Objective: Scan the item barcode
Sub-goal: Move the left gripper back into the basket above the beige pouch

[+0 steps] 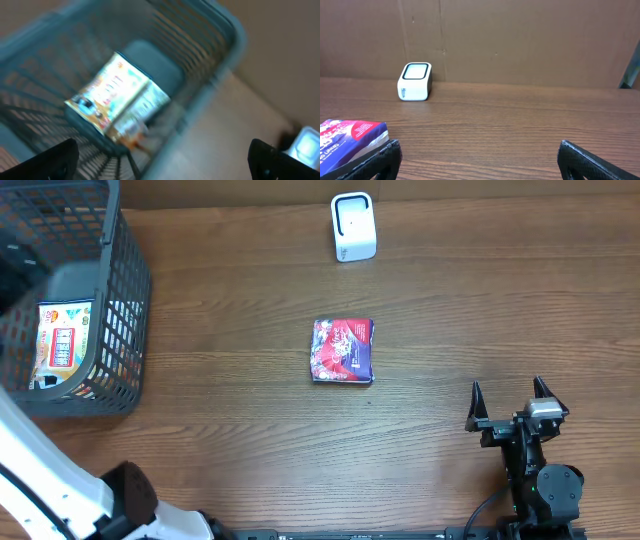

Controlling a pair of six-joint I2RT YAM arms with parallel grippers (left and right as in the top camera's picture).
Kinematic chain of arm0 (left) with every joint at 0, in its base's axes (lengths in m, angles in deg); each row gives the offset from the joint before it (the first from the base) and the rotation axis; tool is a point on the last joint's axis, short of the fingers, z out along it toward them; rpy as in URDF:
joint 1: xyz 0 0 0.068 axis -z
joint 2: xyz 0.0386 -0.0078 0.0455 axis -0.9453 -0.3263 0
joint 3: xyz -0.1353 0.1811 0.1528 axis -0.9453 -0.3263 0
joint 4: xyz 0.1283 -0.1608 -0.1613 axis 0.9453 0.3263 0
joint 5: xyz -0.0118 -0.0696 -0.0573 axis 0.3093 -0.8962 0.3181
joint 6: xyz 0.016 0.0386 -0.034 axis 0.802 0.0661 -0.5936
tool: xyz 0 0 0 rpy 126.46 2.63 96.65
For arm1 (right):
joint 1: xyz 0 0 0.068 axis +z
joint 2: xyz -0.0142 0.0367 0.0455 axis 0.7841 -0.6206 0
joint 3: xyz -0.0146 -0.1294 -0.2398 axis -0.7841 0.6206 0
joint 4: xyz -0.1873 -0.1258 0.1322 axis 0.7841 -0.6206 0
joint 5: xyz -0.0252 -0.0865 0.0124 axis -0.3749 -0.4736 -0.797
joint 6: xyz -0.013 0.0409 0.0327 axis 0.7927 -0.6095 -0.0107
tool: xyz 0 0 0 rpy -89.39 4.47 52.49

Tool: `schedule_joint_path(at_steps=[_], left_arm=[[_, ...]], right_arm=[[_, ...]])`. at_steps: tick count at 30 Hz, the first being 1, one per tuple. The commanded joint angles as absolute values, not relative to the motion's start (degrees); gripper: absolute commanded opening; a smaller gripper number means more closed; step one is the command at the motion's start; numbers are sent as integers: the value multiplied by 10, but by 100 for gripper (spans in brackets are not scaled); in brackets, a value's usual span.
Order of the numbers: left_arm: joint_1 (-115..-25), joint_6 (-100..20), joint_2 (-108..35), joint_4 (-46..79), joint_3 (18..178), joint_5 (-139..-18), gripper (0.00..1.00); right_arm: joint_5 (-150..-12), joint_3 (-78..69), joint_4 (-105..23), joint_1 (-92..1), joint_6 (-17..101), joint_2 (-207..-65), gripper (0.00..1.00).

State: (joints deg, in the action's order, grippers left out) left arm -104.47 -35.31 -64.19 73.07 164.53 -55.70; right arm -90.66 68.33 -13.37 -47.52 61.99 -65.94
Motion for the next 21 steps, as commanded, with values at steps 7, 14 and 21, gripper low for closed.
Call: schedule_joint_path(at_steps=[7,14,21], left_arm=[[-1104,-389,-750,677,1646,-552,100],[-1103,-369,-829,679,1646,-493,100],[-1102,-331,-901,698,1646,-452,100]], right_arm=[[-904,689,-130,-478,618,-654,100],[-904,689,-130,-478,618,-654,100],[-904,689,-130,-478,618,-654,100]])
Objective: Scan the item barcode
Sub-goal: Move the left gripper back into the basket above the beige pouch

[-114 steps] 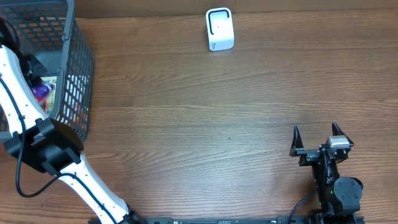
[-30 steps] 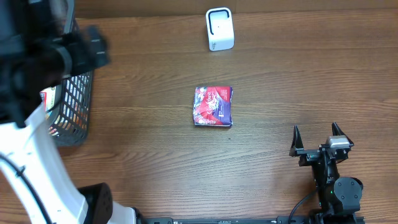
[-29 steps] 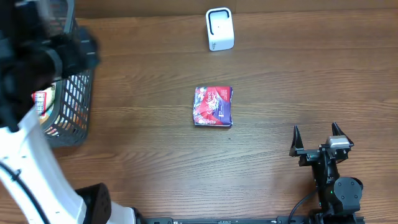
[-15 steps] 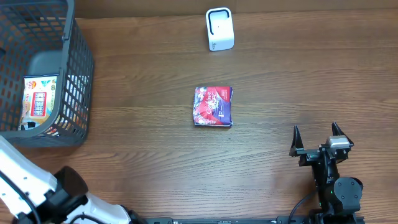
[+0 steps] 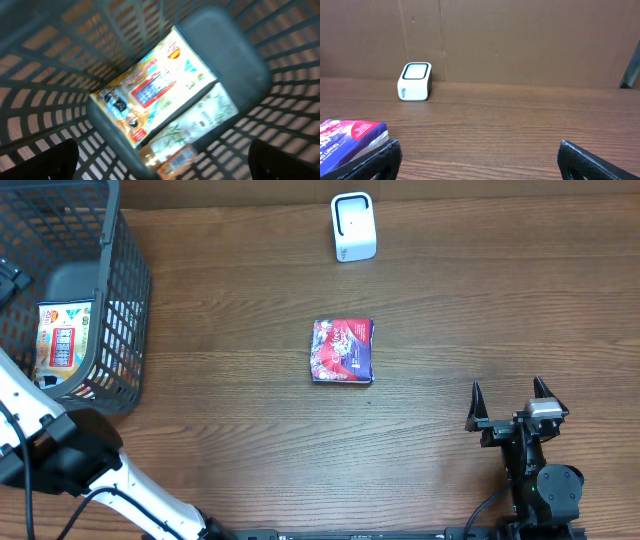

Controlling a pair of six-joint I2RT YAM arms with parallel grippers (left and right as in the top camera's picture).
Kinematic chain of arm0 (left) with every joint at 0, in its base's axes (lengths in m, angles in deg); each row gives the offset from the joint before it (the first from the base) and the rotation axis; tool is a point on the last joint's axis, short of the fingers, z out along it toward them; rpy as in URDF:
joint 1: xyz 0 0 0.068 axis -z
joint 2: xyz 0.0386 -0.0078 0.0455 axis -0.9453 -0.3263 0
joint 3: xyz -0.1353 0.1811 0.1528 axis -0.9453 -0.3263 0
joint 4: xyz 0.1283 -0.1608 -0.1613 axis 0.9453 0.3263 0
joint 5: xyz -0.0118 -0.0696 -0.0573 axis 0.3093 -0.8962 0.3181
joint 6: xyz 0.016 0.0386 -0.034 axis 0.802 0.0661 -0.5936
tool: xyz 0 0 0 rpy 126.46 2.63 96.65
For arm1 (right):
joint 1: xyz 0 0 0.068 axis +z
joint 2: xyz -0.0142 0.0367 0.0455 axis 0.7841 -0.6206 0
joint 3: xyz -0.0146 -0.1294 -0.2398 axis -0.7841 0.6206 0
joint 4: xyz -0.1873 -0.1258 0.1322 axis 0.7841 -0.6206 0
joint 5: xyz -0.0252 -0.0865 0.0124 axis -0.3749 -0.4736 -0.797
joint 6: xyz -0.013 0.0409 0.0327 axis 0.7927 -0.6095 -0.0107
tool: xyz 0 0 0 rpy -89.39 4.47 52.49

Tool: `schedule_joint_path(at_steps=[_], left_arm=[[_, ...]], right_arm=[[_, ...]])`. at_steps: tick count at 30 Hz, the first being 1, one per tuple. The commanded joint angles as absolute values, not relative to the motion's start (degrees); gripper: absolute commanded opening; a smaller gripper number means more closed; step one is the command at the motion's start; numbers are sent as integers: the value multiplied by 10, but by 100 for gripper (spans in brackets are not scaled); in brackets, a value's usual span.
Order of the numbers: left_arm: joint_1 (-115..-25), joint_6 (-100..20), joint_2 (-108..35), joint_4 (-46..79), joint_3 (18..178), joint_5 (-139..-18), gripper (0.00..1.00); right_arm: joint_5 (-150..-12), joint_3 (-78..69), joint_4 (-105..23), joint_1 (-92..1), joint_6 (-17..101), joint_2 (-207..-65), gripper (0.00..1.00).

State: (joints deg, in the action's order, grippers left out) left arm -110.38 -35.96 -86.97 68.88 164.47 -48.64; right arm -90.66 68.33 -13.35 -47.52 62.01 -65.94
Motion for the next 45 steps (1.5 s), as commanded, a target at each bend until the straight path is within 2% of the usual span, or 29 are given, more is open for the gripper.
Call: schedule_joint_path(at_steps=[1,31,45], left_arm=[[-1101,-330,-909,701,1646,-450,100],[-1050,-298,-1056,752,1644,-425,99],[-1049,-289,-1075,699,1610,-411,98]], right_arm=[[-904,689,-130,-478,618,-654,100],[-904,689,-130,-478,618,-654,100],[-904,689,-130,-478,618,-654,100]])
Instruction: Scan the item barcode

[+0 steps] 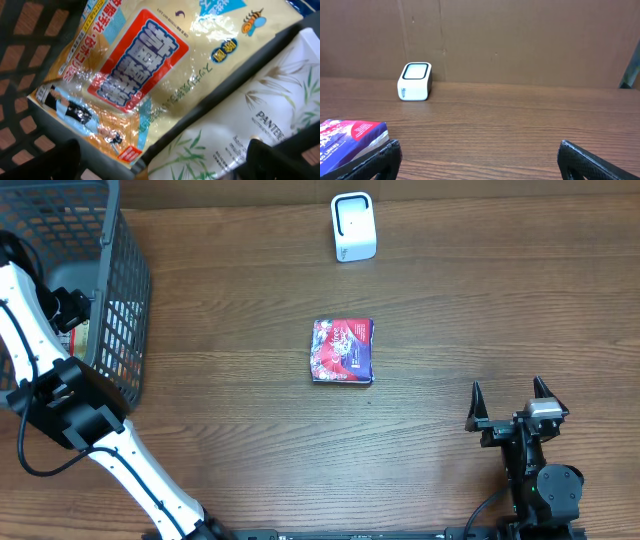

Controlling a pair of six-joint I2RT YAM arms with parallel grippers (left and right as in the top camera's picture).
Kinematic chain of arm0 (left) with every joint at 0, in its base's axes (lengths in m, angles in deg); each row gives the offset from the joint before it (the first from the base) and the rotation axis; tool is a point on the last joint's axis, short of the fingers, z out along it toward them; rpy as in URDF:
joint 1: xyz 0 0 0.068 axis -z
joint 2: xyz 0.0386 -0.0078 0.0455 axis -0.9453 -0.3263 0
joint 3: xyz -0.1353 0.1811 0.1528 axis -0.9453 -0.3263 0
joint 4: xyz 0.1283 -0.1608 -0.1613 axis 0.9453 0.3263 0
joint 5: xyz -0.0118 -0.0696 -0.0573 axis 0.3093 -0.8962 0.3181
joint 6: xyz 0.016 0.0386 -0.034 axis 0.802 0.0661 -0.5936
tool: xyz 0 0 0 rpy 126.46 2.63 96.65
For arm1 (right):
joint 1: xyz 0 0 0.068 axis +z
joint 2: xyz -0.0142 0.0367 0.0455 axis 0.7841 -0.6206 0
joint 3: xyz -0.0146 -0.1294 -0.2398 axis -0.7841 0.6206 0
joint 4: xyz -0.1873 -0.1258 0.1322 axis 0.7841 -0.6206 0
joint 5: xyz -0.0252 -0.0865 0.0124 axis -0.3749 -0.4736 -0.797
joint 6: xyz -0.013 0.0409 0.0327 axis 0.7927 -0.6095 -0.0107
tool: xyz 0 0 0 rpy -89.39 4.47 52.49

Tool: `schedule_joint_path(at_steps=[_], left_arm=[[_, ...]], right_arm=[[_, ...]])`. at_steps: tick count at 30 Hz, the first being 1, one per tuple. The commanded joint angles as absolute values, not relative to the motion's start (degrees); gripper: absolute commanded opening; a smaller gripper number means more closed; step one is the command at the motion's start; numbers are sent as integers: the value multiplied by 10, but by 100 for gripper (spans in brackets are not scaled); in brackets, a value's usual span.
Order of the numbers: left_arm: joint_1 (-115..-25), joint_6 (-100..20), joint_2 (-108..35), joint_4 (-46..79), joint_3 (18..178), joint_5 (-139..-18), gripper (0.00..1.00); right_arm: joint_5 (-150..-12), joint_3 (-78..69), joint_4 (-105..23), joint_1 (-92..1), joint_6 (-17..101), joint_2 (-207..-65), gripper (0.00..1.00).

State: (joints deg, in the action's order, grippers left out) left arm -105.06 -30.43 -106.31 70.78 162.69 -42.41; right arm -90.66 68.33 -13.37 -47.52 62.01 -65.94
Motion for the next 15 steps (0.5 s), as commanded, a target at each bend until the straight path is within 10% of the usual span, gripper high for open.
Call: schedule_joint_path(at_steps=[1,15], left_arm=[[-1049,-289,-1075,693,1603,-411,97],[-1045,-256,-1075,606,1496,-358,97]], right_arm=[[-904,689,-130,-478,618,-654,100],[-904,689,-130,-478,618,-654,100]])
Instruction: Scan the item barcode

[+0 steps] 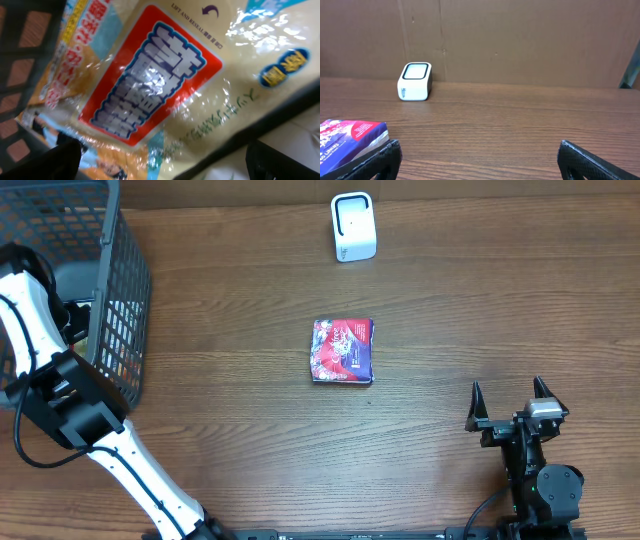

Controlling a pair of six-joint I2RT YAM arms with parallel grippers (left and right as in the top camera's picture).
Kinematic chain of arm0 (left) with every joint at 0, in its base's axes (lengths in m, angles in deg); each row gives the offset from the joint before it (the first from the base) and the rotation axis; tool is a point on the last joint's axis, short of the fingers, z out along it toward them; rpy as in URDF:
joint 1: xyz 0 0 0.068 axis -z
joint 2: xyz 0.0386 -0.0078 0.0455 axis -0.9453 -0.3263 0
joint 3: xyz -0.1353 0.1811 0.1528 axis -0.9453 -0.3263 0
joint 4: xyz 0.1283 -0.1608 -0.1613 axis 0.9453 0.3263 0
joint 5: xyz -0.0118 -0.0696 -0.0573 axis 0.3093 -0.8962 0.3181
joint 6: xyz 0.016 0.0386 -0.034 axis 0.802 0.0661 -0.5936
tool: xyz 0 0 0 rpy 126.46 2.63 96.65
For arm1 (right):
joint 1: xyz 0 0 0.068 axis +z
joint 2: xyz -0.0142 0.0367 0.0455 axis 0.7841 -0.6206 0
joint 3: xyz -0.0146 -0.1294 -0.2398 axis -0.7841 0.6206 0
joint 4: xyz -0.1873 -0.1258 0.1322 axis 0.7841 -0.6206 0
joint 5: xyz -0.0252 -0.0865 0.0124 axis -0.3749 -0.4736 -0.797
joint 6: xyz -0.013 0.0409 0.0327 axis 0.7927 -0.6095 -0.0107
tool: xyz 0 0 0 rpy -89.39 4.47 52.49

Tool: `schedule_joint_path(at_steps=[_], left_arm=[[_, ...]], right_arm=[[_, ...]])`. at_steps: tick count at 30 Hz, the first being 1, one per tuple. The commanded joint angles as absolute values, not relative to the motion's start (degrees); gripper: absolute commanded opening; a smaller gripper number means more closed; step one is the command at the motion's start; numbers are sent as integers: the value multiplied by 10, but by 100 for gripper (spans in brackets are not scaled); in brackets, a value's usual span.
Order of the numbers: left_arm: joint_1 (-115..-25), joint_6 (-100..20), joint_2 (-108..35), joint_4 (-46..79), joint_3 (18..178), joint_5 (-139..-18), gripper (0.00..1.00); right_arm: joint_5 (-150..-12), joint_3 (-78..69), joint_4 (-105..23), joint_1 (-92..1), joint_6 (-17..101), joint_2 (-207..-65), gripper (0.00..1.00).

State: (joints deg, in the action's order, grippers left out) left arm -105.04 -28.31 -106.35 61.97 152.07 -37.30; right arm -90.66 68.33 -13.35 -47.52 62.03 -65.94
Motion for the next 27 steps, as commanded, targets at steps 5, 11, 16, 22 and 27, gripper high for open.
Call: schedule_joint_path(at_steps=[5,11,16,22,27], left_arm=[[-1038,-226,-1075,567,1451,-357,98],[-1038,-226,-1075,541,1413,-343,96],[-1038,-228,-1075,542,1395,-277,71],[-1044,-233,-1075,555,1392,-269,26],[-1047,-234,-1075,564,1392,-271,4]], right_arm=[[-904,689,-130,-478,618,-654,100],[-904,689,-130,-478,618,-654,100],[-904,689,-130,-478,618,-654,100],[-904,689,-130,-478,618,-654,100],[-904,689,-130,-478,618,-654,100]])
